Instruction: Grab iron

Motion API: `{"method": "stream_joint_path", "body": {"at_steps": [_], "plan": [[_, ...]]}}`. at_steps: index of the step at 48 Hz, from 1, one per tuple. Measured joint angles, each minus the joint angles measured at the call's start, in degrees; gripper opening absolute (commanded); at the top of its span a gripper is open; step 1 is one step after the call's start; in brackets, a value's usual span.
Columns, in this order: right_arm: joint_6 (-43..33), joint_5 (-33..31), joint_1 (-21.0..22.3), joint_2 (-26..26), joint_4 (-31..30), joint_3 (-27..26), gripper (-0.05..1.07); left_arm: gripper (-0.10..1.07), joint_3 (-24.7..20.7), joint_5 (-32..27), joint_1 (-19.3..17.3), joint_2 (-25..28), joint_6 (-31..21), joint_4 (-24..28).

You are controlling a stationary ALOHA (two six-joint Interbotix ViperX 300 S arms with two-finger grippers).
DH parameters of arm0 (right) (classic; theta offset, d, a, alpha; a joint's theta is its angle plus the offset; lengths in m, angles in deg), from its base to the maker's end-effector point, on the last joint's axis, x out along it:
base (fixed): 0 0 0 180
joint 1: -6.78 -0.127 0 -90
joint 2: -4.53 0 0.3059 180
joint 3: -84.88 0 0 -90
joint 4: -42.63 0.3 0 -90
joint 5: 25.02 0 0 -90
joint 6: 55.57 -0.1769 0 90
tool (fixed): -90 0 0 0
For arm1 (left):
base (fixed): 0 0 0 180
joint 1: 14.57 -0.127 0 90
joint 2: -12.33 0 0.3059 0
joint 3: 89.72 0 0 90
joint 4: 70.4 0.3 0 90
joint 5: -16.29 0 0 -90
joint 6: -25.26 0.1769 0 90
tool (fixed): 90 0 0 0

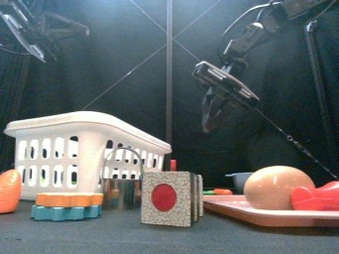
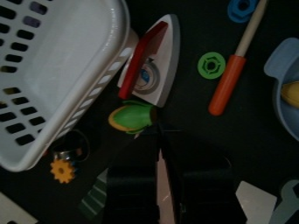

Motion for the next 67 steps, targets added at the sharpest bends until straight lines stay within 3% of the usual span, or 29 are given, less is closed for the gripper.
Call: {"method": "stream_joint_path", "body": {"at_steps": [9, 21, 28, 45, 67], "plan": [[-0.4, 4.4, -0.4, -2.8, -1.6, -0.4, 0.06, 0.0, 0.1, 0.0, -0.1, -0.1, 0.0, 0.0], [-0.5, 8.3, -0.4, -7.4, -1.7, -3.3, 0.26, 0.0, 0.3, -0.1, -0.2, -0.1, 0.0, 0.0], [-0.5, 6.5, -0.7, -10.7, -1.9, -6.9, 0.37, 0.0, 0.3, -0.1, -0.3, -0.1, 0.0, 0.0], [-0.4, -5.6, -2.0, -16.9, -6.0, -15.3, 0.59, 0.0, 0.5, -0.1, -0.4, -0.1, 0.0, 0.0], [-0.4, -6.9, -2.4, -20.2, -6.7, -17.8, 0.63, 0.0, 0.6, -0.2, -0.9, -0.1, 0.0, 0.0]]}}
